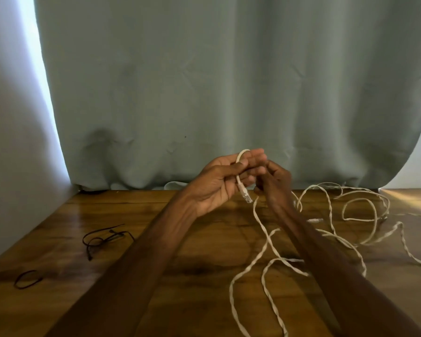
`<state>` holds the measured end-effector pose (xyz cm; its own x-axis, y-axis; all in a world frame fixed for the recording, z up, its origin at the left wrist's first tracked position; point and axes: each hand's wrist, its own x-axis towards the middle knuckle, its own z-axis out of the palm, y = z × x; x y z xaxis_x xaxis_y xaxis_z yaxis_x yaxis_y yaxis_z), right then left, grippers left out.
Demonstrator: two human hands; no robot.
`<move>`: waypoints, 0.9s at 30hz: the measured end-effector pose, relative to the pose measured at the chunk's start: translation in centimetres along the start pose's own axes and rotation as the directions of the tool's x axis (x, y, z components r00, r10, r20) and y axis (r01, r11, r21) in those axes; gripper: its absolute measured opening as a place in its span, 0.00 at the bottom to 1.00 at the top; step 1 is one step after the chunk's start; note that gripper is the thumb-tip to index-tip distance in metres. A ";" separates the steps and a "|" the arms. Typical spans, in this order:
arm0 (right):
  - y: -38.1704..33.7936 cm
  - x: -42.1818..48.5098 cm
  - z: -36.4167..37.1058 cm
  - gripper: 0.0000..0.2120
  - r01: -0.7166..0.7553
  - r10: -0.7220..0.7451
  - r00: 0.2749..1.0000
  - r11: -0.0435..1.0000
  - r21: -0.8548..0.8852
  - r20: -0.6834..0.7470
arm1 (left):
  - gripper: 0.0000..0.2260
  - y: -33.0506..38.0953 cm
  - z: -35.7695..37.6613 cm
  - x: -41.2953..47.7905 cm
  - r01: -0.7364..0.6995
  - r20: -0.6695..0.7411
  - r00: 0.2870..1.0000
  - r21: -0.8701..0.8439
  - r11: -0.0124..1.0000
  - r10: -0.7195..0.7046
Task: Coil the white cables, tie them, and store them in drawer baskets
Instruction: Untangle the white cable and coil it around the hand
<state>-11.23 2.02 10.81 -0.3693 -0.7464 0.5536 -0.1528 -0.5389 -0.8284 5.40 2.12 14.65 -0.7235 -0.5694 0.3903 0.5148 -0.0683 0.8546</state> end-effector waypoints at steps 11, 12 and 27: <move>0.9 -3.6 2.3 0.14 -0.311 0.401 0.820 0.911 -0.270 0.409 | 0.18 -1.0 -2.2 0.0 -0.122 -0.042 0.991 0.162 0.979 0.131; 0.9 -4.0 2.2 0.13 -0.307 0.401 0.804 0.912 -0.271 0.440 | 0.18 -1.0 -2.3 0.0 -0.116 -0.057 0.990 0.180 0.977 0.128; -2.1 -5.2 1.5 0.12 -0.196 0.490 0.561 0.862 -0.468 0.668 | 0.20 -1.3 -4.7 1.3 0.041 -0.283 0.952 0.504 0.863 0.120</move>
<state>-7.57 6.47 9.78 0.3302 -0.9431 -0.0384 -0.4882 -0.1358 -0.8621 5.98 -2.34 12.46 -0.4966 -0.7819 0.3767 0.1824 0.3303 0.9261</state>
